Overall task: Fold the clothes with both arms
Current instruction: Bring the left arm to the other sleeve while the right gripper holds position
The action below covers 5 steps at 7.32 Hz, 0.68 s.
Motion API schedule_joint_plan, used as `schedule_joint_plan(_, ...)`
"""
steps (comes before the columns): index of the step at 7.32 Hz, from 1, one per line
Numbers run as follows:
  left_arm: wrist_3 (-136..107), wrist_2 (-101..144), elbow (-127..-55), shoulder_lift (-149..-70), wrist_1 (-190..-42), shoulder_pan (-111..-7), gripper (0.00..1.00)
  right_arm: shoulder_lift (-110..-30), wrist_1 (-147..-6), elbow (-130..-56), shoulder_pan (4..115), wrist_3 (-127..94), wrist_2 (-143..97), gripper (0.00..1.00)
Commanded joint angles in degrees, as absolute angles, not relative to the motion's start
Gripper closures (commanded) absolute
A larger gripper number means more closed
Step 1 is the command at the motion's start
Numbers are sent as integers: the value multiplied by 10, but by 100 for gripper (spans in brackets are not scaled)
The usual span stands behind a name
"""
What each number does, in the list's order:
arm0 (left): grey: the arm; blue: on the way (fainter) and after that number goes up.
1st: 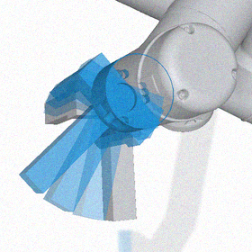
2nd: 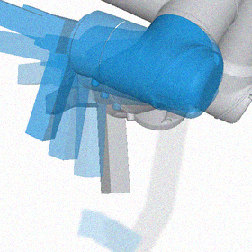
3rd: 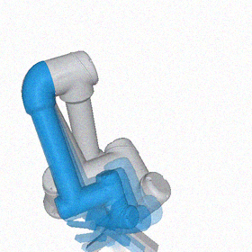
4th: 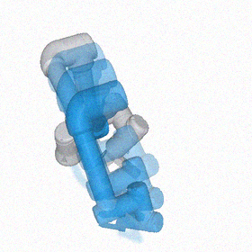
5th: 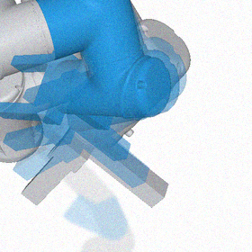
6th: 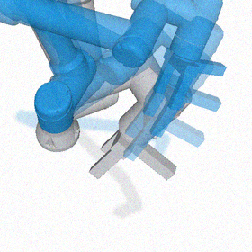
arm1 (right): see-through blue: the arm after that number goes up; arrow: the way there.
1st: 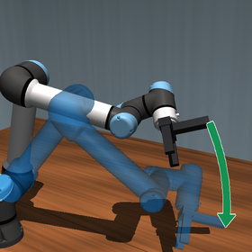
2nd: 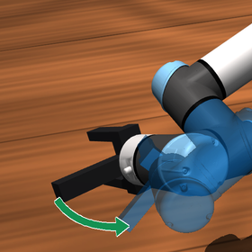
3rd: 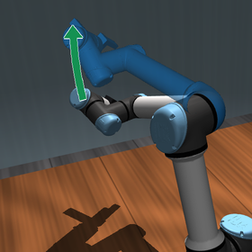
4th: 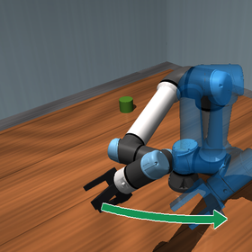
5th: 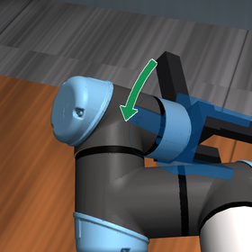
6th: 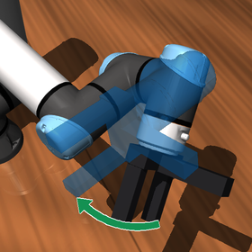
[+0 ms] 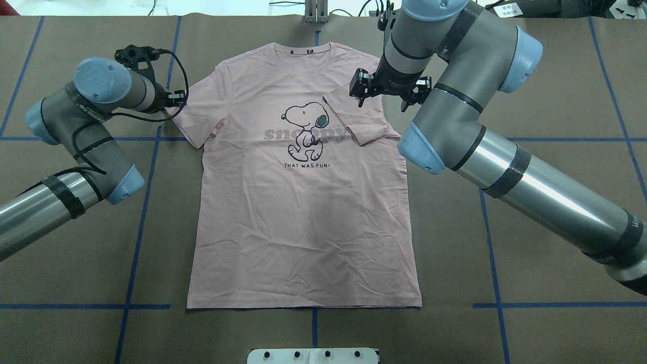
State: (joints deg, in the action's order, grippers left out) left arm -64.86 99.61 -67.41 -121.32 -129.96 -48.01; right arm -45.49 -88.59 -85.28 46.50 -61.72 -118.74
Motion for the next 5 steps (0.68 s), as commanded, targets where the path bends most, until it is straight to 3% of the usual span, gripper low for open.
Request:
schedule_joint_plan(1, -647, 1001, -686, -1214, -1291, -482, 100, -455, -886, -853, 465, -618, -1187, 0)
schedule_joint_plan(4, -669, 1064, -814, -1253, -1118, -497, 100, -455, -885, -853, 465, -617, -1187, 0)
schedule_joint_plan(5, -750, 1063, -790, -1291, -1116, -488, 100, -456, -885, -854, 465, -617, -1187, 0)
